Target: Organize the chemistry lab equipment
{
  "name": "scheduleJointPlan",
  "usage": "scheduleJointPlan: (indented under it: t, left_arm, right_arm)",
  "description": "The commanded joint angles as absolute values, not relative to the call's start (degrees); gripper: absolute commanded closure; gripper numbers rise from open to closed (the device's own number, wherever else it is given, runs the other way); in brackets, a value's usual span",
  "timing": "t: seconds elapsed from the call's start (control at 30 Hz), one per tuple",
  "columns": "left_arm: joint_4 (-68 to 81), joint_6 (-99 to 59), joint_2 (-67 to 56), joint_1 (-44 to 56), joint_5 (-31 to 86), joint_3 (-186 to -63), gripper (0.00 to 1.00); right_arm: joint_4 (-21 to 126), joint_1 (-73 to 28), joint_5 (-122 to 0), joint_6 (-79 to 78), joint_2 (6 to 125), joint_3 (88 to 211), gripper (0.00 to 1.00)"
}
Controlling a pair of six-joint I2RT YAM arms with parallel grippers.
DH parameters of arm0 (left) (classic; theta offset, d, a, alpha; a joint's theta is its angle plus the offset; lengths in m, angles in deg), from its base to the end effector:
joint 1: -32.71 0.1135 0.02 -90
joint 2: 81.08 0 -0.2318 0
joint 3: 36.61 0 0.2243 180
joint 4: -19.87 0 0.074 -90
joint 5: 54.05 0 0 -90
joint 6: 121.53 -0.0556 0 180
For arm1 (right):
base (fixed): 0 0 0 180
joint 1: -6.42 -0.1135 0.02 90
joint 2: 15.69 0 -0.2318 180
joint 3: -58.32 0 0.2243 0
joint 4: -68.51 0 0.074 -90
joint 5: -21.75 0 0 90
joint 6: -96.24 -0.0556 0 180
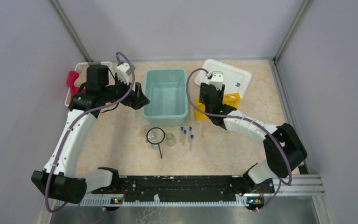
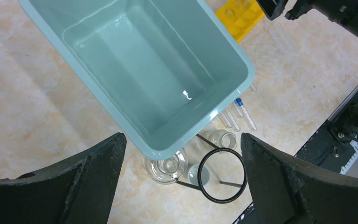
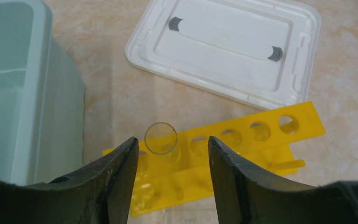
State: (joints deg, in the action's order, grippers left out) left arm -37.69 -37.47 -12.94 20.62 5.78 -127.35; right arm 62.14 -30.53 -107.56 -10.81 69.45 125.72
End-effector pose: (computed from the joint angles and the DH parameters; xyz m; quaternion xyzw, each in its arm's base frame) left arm 0.2296 -0.0778 0.3449 0.2529 0.8269 -0.2544 0.4331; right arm 0.2775 0.1647 0.2283 0.0436 0.8100 -0.0190 0.5845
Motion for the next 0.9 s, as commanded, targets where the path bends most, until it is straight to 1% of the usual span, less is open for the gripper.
scheduleJointPlan:
  t: [0.0,0.13,0.2,0.27,0.37,0.5,0.7,0.87]
  left_arm:
    - [-37.9,-38.1,-14.2,20.9,6.2,-130.2,0.01]
    - [-38.7,-37.7,-14.2,20.9,5.7,-131.6,0.01]
    - [-38.9,-37.7,-14.3,20.9,5.8,-131.8,0.01]
    - [-39.1,-37.7,-14.5,20.9,6.3,-131.8,0.01]
    - [-39.1,-37.9,-15.0,20.9,6.7,-131.7,0.01]
    - [-39.4,-37.4,-15.1,21.0,6.3,-132.5,0.01]
    - [-40.2,-36.9,-14.7,21.0,6.4,-133.6,0.01]
    - [-40.0,-36.6,-14.8,21.0,6.6,-133.6,0.01]
  right_arm:
    - [51.2,-30.8,-107.2,-15.5,62.8,132.7,0.44]
    - [33.7,-34.0,-109.2,-22.9,59.0,135.7,0.44]
    - [25.0,-36.4,-109.5,-27.4,57.0,135.6,0.48]
    - [21.7,-39.2,-107.0,-30.7,54.6,134.2,0.52]
    - [21.3,-43.0,-102.4,-34.4,52.5,131.4,0.58]
    - [25.4,-43.3,-94.5,-37.2,54.0,128.0,0.59]
    - [29.6,-43.4,-92.5,-38.6,61.1,126.8,0.59]
    - [30.8,-43.4,-91.1,-38.9,67.9,128.5,0.64]
